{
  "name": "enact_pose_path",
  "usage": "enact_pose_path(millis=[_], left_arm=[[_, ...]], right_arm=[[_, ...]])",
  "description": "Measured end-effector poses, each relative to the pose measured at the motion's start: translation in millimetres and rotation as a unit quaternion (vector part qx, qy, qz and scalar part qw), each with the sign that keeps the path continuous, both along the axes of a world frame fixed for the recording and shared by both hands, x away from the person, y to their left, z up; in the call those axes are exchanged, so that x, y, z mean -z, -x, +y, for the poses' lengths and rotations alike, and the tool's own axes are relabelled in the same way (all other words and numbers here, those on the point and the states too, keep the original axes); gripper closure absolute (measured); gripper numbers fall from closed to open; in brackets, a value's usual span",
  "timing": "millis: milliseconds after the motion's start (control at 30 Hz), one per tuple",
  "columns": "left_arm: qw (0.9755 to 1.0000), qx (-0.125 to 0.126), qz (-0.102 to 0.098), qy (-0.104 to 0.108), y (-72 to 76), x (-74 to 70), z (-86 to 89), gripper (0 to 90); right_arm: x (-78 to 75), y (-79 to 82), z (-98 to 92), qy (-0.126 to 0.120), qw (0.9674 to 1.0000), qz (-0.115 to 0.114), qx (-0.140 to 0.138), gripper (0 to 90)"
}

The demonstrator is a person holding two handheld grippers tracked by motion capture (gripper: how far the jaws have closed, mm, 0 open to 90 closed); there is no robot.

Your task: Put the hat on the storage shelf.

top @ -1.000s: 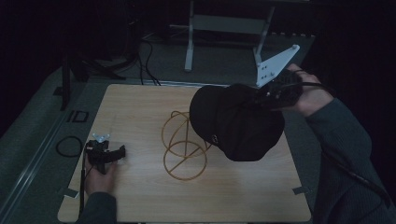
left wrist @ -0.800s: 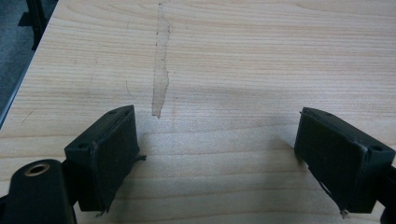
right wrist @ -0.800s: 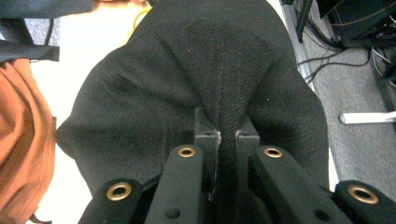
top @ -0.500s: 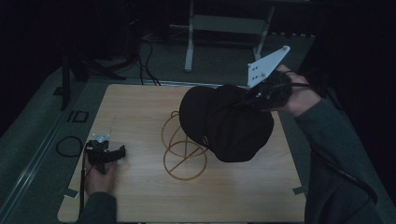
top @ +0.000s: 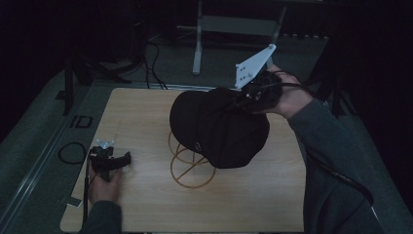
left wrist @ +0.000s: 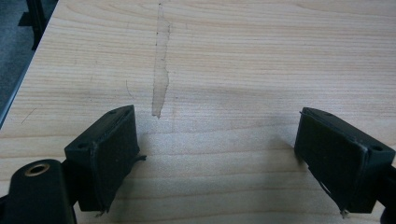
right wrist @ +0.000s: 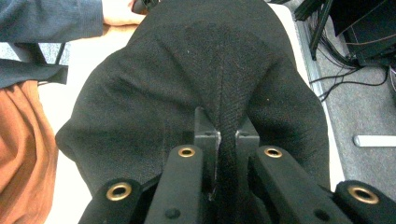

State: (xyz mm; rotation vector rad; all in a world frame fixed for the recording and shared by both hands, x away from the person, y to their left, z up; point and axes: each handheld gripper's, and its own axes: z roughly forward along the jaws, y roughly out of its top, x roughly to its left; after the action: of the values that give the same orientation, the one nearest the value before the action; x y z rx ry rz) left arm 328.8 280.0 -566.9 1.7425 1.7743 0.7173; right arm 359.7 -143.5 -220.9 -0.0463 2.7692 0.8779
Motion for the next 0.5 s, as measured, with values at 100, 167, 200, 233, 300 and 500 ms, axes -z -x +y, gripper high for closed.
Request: enact_pose_path(millis=[100, 167, 200, 233, 300, 500], left_arm=[[1.0000, 0.000, 0.000, 0.000, 0.0, 0.0, 0.0, 13.1], [1.0000, 0.000, 0.000, 0.000, 0.0, 0.0, 0.0, 13.1], [1.0000, 0.000, 0.000, 0.000, 0.0, 0.0, 0.0, 13.1], [1.0000, 0.000, 0.000, 0.000, 0.0, 0.0, 0.0, 13.1], [1.0000, 0.000, 0.000, 0.000, 0.0, 0.0, 0.0, 13.1], [1.0000, 0.000, 0.000, 0.000, 0.0, 0.0, 0.0, 13.1]], right_arm=[[-0.1, -1.3, 7.1, -0.002, 1.0000, 0.003, -0.003, 85.0], [-0.1, -2.1, 11.5, -0.002, 1.0000, 0.004, -0.004, 85.0], [0.0, -2.5, 13.3, -0.002, 1.0000, 0.005, -0.004, 85.0], [-0.1, -3.1, 15.1, -0.003, 1.0000, 0.005, -0.006, 85.0], [0.1, -4.1, 18.8, -0.001, 1.0000, 0.005, -0.008, 85.0], [0.9, -5.5, 23.6, 0.002, 1.0000, 0.006, -0.007, 84.9]])
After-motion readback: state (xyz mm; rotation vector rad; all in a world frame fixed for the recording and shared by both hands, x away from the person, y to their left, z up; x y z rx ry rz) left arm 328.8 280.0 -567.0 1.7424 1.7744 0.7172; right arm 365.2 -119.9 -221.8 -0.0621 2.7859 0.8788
